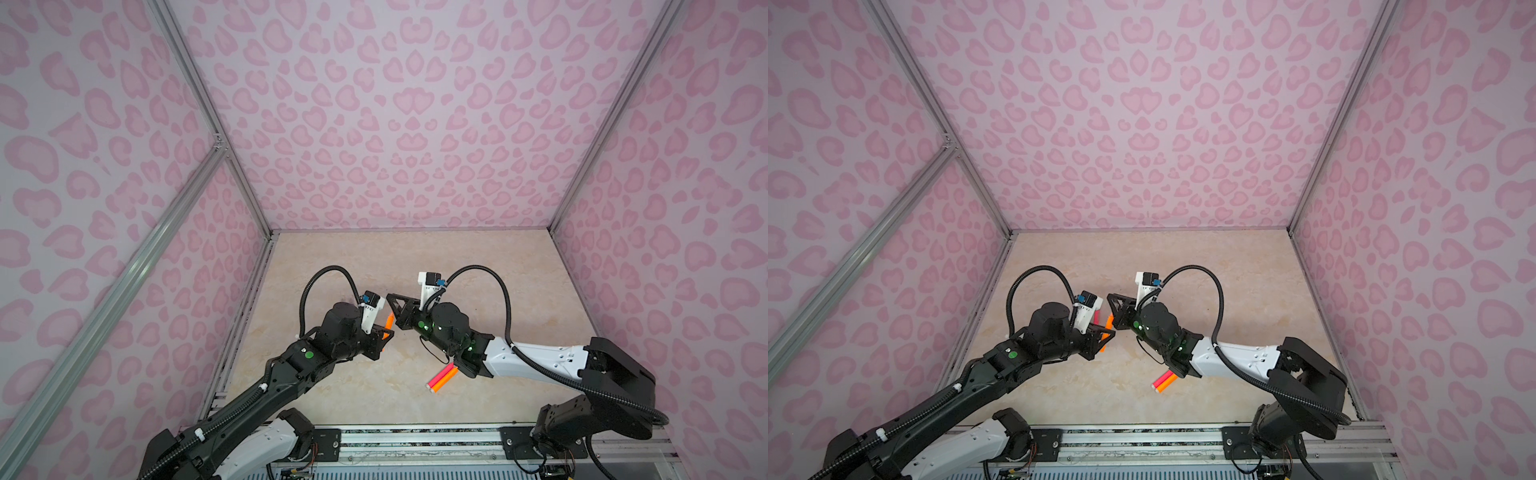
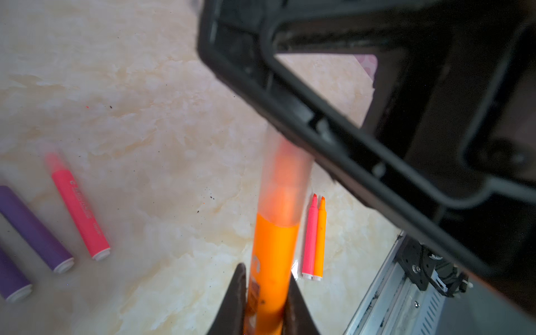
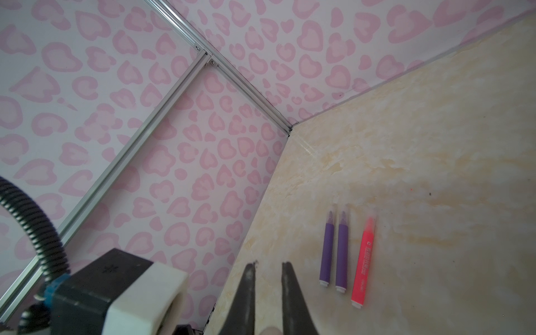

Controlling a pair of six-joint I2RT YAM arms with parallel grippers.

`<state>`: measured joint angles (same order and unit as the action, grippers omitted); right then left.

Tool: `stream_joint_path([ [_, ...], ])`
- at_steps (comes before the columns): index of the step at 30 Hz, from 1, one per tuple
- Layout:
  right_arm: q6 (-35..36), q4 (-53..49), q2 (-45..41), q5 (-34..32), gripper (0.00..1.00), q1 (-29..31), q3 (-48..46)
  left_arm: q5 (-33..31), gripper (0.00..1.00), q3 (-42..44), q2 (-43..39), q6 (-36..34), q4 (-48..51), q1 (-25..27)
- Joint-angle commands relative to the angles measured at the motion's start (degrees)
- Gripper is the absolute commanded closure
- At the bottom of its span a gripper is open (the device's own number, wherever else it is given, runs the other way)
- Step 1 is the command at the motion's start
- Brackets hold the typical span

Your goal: Insert the pens into the pen caps

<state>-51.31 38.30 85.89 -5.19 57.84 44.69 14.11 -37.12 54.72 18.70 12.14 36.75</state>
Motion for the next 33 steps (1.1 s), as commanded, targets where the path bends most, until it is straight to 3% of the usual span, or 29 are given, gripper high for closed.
stream_joint_path([
  [1,-1.8,-3.4,-1.2,11.0,1.0,1.5,-3.0,-17.2,0.96,0.3,-0.1,8.2,-18.3,-2.8],
  [7,-2.2,-0.8,-2.3,11.4,1.0,1.7,-4.8,-12.5,0.96,1.3,-0.8,8.4,-21.0,-3.0],
  [14,0.1,-8.3,-3.0,7.2,1.0,1.6,-2.4,-14.1,0.96,-0.6,3.0,7.7,-18.7,-2.9],
  [22,4.0,-15.3,-8.7,2.7,0.59,-3.1,-2.7,-16.0,0.96,-4.1,12.2,8.0,-16.9,-0.3],
  [25,4.6,-17.1,-11.8,-0.2,0.49,-5.7,-4.7,-18.2,0.96,-6.5,17.7,10.5,-14.0,-0.3],
  [29,4.7,-18.2,-16.8,-4.7,0.46,-8.1,-7.3,-21.1,0.96,-13.0,27.6,12.3,-6.4,-0.4],
  [33,4.5,-20.5,-20.2,-10.8,0.52,-8.4,-9.2,-23.5,0.97,-20.2,38.2,14.1,2.4,-1.0],
])
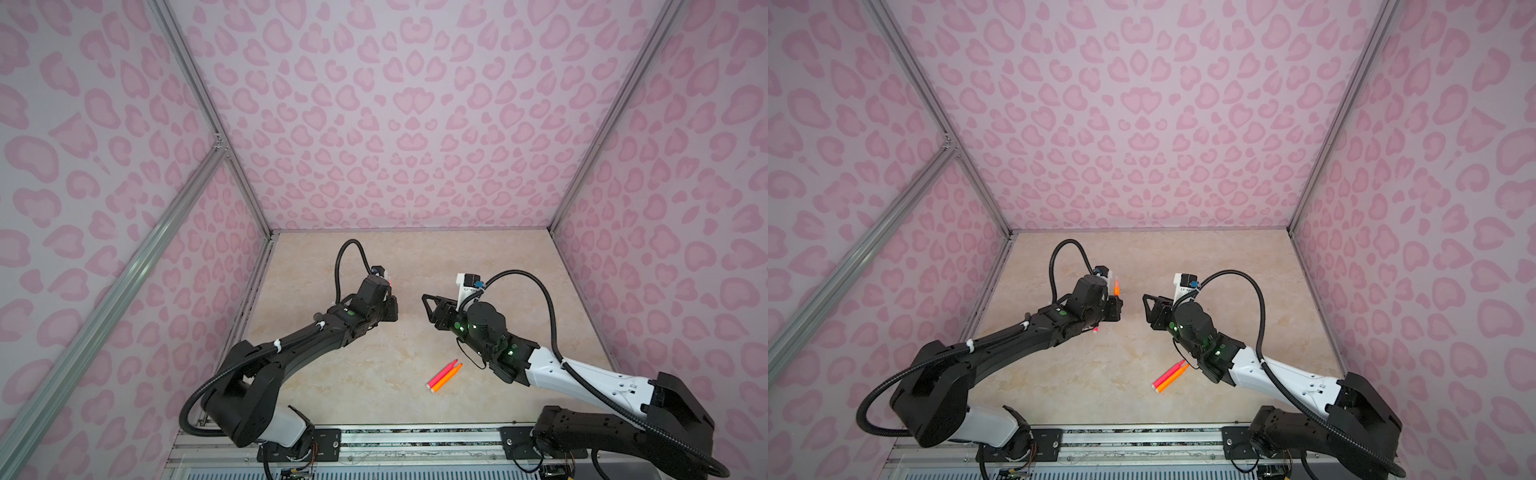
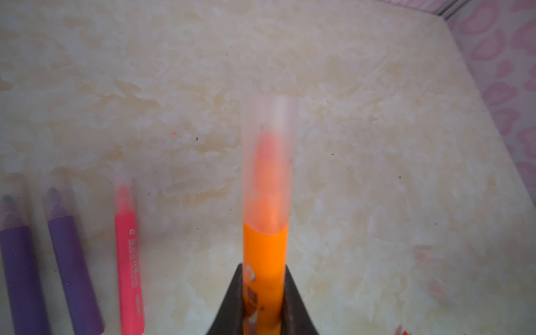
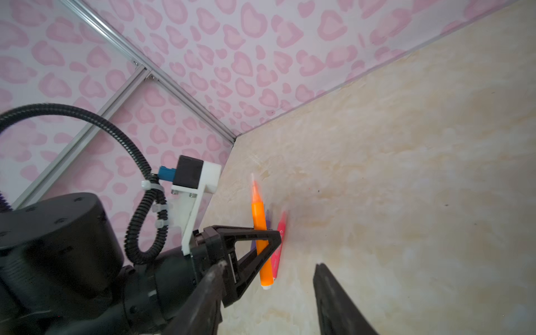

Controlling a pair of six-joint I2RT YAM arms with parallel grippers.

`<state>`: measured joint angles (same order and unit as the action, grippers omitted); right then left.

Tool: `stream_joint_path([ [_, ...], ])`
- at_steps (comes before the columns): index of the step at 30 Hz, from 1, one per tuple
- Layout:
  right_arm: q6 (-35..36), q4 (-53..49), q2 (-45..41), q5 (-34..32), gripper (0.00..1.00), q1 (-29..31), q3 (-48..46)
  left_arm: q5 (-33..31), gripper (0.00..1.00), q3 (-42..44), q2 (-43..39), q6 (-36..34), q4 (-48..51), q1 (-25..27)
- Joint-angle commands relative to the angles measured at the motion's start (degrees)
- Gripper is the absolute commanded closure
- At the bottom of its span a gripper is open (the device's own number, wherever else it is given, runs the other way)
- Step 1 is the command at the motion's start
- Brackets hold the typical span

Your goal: Insert the pens into the pen caps

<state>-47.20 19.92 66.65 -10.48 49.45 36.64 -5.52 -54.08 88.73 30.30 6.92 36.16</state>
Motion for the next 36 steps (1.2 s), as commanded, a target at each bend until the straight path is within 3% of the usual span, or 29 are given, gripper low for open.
stream_joint_path([
  [1,-0.2,-1.2,-1.3,-6.8,0.53,0.0,-2.2,-3.8,0.97,-5.0,6.7,2.8,9.7,-0.5],
  [6,-1.5,-1.8,-2.1,-7.3,0.56,-1.3,-2.6,-3.2,0.97,-11.5,15.4,4.4,17.5,-1.4],
  [16,-2.1,-4.2,0.6,-5.3,0.58,-2.3,-0.5,-8.8,0.97,-17.6,21.9,6.6,28.0,-1.8],
  [21,-2.9,-3.2,2.1,-4.8,0.59,-3.0,-0.9,-8.2,0.95,-19.2,24.6,6.4,28.9,-1.8],
  [27,-3.7,-4.8,1.6,-3.9,0.6,-3.7,-0.5,-8.5,0.72,-18.9,23.7,6.1,29.0,-1.8],
  [36,-4.4,-4.2,-0.6,-4.2,0.6,-4.4,-2.4,-6.5,0.59,-17.3,20.5,4.2,26.2,-1.8],
])
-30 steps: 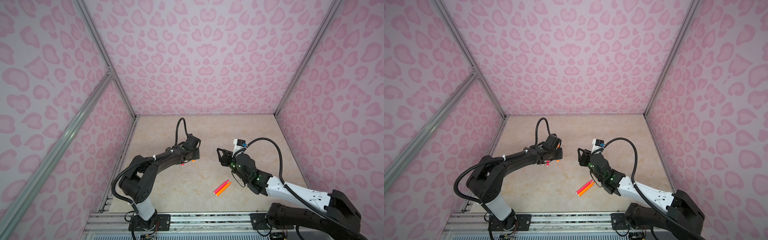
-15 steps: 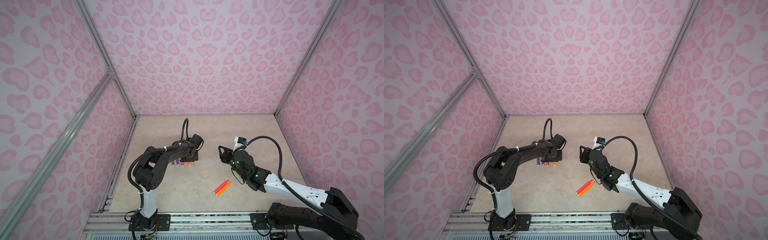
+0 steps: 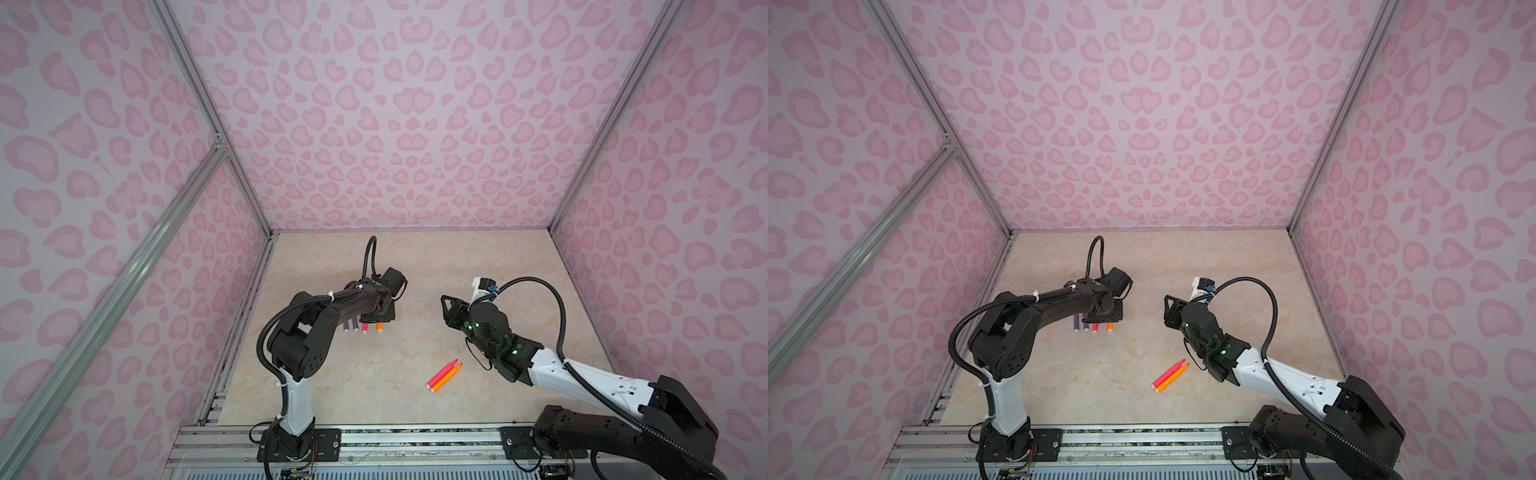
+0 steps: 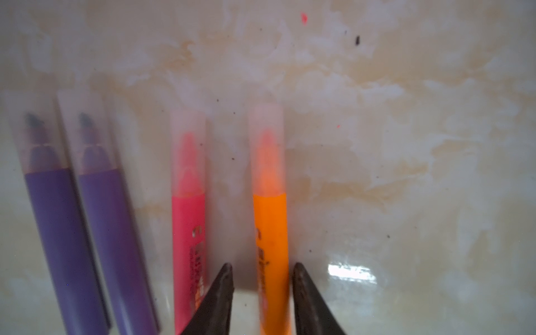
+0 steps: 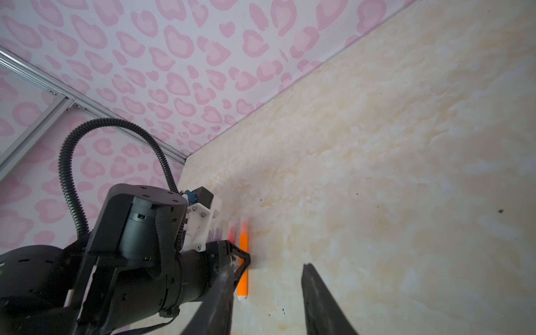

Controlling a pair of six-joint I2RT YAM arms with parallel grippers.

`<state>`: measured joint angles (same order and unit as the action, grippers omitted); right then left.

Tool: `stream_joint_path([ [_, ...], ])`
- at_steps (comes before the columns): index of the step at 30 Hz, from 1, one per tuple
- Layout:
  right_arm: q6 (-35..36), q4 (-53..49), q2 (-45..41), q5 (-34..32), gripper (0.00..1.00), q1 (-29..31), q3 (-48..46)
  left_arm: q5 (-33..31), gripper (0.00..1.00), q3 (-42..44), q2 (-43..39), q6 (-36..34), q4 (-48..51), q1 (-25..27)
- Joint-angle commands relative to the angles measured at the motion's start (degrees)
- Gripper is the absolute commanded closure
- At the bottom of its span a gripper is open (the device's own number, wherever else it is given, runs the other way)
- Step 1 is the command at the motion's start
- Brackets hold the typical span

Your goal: Insert the pens into the pen caps

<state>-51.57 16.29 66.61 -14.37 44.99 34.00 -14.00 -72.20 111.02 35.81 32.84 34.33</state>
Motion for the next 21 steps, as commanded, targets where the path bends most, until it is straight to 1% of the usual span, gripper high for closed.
stream_joint_path([
  [1,0.2,-0.8,-0.8,-0.6,0.59,0.1,0.1,2.1,0.58,1.5,-2.9,-2.0,-0.7,0.1],
  [4,-0.2,0.5,-1.1,-1.7,0.59,-0.5,-1.3,1.6,0.57,3.2,-6.8,-4.3,-3.3,1.2],
  [6,-0.4,1.1,-1.5,-1.1,0.59,-1.7,-1.8,1.0,0.56,4.3,-10.0,-6.4,-5.3,3.0],
  [9,-0.2,-1.3,-3.3,-1.5,0.59,-3.1,-1.5,1.6,0.52,4.6,-13.3,-11.6,-7.9,7.5],
  [11,-0.1,-2.2,-4.7,-2.7,0.59,-4.0,-2.2,2.1,0.5,3.2,-13.2,-15.2,-8.2,11.1],
  [14,-0.3,-2.4,-7.3,-3.2,0.58,-6.4,-4.2,4.7,0.51,-0.6,-10.6,-19.2,-5.9,16.2],
  [16,-0.2,-3.1,-9.3,-2.6,0.58,-8.7,-4.7,8.1,0.55,-2.0,-9.7,-20.2,-4.3,18.1],
  [18,0.3,-6.7,-12.2,-4.0,0.58,-9.9,-4.1,12.7,0.54,1.1,-11.5,-20.6,-5.7,18.6],
  [21,1.2,-8.4,-16.2,-8.7,0.56,-10.1,-5.4,15.4,0.52,7.0,-15.2,-21.2,-8.6,18.8],
])
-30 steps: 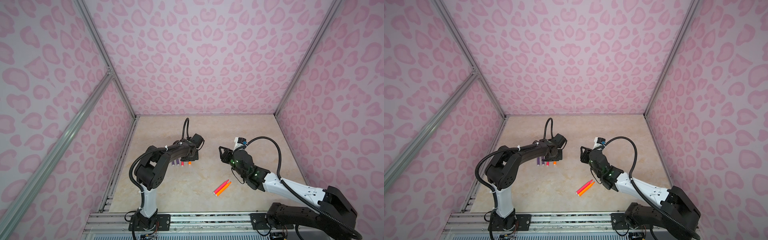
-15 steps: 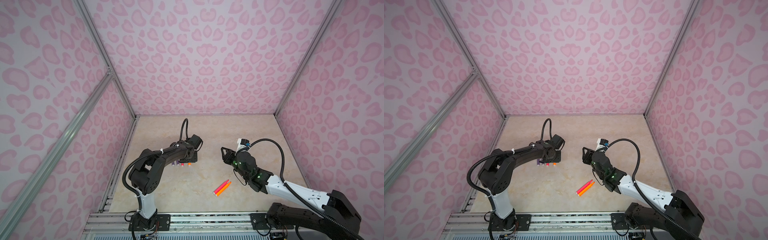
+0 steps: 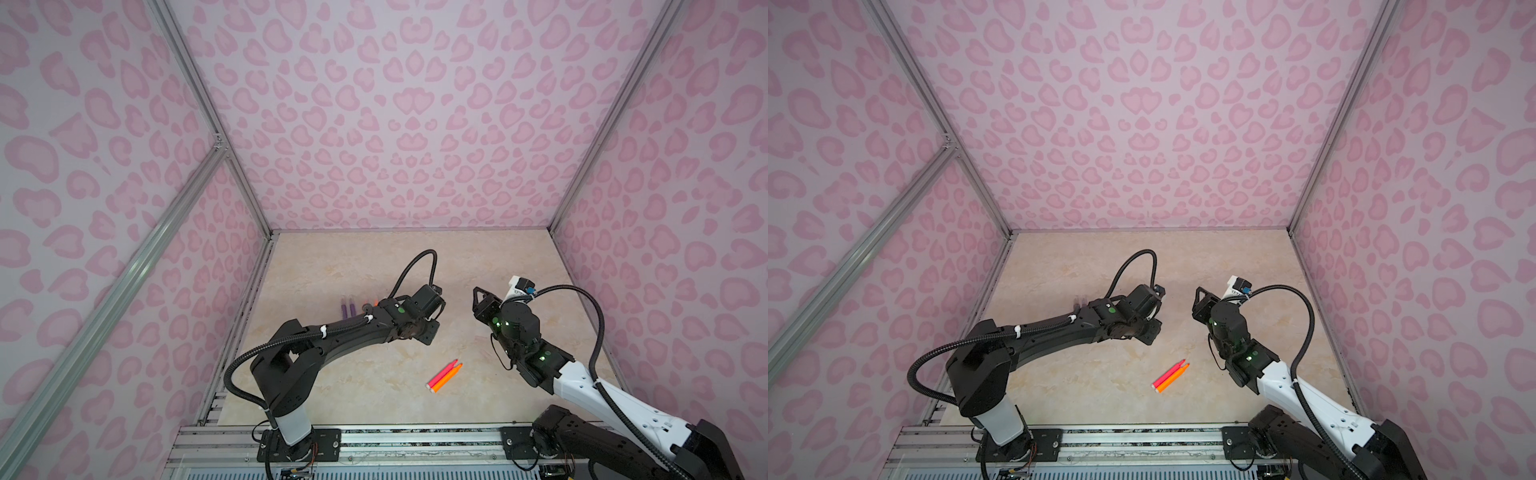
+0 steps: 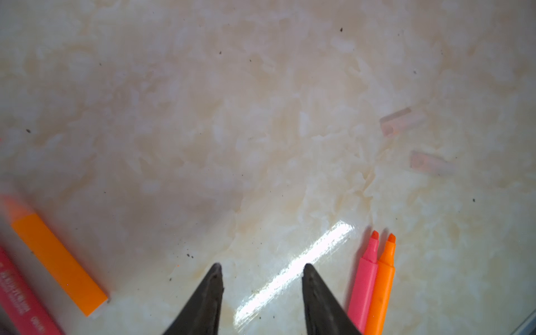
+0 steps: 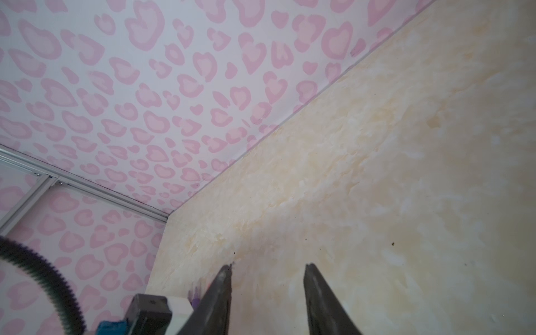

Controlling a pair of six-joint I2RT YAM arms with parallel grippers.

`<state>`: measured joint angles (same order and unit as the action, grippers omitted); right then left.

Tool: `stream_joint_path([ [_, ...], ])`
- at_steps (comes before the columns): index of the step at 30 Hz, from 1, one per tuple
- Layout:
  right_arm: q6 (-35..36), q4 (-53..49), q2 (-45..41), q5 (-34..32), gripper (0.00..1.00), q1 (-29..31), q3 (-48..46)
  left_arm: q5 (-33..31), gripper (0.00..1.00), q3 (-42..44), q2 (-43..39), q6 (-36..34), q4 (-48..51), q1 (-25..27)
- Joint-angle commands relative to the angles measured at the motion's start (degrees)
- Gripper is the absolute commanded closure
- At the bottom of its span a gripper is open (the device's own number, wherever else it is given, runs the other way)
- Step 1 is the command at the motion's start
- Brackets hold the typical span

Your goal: Insert the pens into the pen caps

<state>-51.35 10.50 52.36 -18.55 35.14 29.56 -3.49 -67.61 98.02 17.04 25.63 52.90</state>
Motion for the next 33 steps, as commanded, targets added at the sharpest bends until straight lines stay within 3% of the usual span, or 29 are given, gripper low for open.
stream_joint_path([
  [1,1.4,-1.8,-3.1,-6.1,0.56,-0.3,-2.1,4.8,0.52,3.5,-3.0,-3.0,-1.6,0.7],
  [5,1.8,-1.3,-6.7,-7.7,0.54,-2.3,-4.5,4.8,0.5,5.9,-3.7,-5.2,-3.0,2.6],
  [10,2.0,-2.6,-10.3,-7.1,0.53,-4.3,-5.7,7.5,0.52,3.1,1.0,-8.8,-1.0,6.0],
  [13,1.9,-1.7,-11.8,-6.4,0.52,-4.8,-6.9,5.4,0.52,2.2,2.5,-10.2,-0.4,8.4],
  [20,2.0,-2.6,-13.3,-6.4,0.52,-5.0,-7.1,7.6,0.52,0.7,4.8,-10.5,0.4,9.1],
  [33,1.9,-1.6,-14.7,-5.7,0.51,-5.1,-8.3,4.7,0.53,-2.6,10.2,-11.1,2.9,11.1],
])
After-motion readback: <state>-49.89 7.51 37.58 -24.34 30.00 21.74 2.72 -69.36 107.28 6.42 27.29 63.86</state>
